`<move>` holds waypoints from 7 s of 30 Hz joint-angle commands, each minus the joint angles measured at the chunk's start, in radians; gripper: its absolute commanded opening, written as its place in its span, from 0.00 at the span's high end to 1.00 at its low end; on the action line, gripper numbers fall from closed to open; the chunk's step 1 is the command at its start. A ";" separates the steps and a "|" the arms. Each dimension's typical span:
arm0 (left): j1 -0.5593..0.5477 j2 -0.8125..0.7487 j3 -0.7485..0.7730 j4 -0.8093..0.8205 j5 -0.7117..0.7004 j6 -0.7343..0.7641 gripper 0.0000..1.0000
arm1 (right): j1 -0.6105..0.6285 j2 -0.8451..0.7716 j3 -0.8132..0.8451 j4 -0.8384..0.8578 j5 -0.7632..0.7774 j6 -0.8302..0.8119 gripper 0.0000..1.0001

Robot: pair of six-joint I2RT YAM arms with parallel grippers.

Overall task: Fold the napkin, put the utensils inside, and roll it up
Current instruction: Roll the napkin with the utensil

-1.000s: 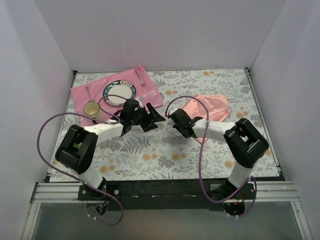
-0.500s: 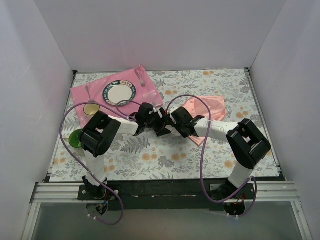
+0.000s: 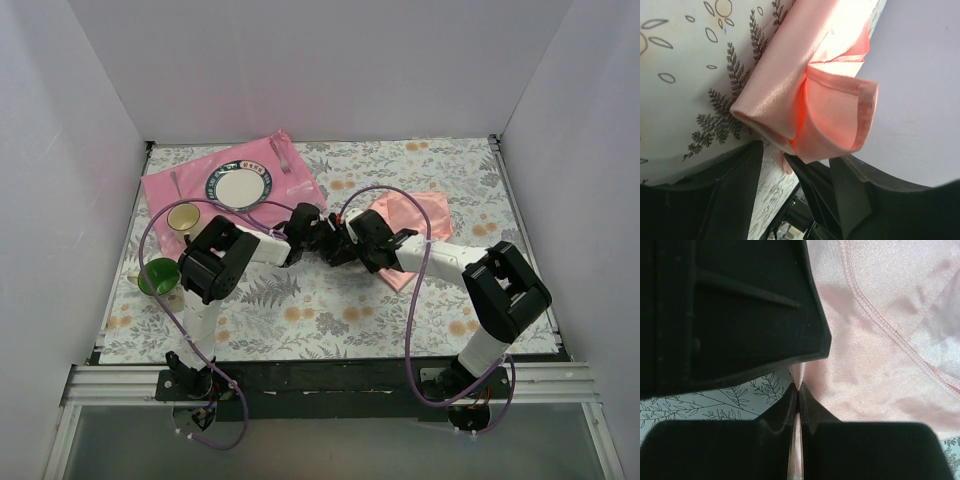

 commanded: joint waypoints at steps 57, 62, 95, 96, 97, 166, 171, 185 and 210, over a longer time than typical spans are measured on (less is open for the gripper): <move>0.041 -0.029 0.087 -0.202 -0.021 0.091 0.68 | 0.108 0.075 -0.241 0.426 0.273 -0.282 0.82; 0.057 -0.075 0.080 -0.244 -0.057 0.147 0.54 | 0.077 0.071 -0.170 0.298 0.123 -0.236 0.90; 0.023 -0.272 -0.058 -0.264 -0.129 0.302 0.40 | -0.374 0.262 0.049 0.031 -0.876 0.034 0.99; 0.023 -0.257 -0.049 -0.270 -0.135 0.299 0.38 | -0.374 0.262 0.054 0.028 -0.869 0.032 0.99; 0.023 -0.249 -0.038 -0.270 -0.138 0.285 0.36 | -0.374 0.260 0.052 0.028 -0.864 0.032 0.99; 0.098 -0.197 0.043 -0.319 -0.118 0.322 0.38 | -0.076 -0.050 0.028 0.069 -0.224 -0.001 0.41; 0.097 -0.161 0.071 -0.285 -0.115 0.303 0.51 | -0.078 -0.073 0.010 0.088 -0.214 0.012 0.42; 0.098 -0.258 0.018 -0.291 -0.092 0.300 0.46 | -0.093 0.007 0.055 0.117 -0.137 -0.034 0.45; 0.136 -0.293 0.040 -0.397 -0.164 0.282 0.42 | 0.031 -0.068 0.000 0.109 -0.053 -0.033 0.05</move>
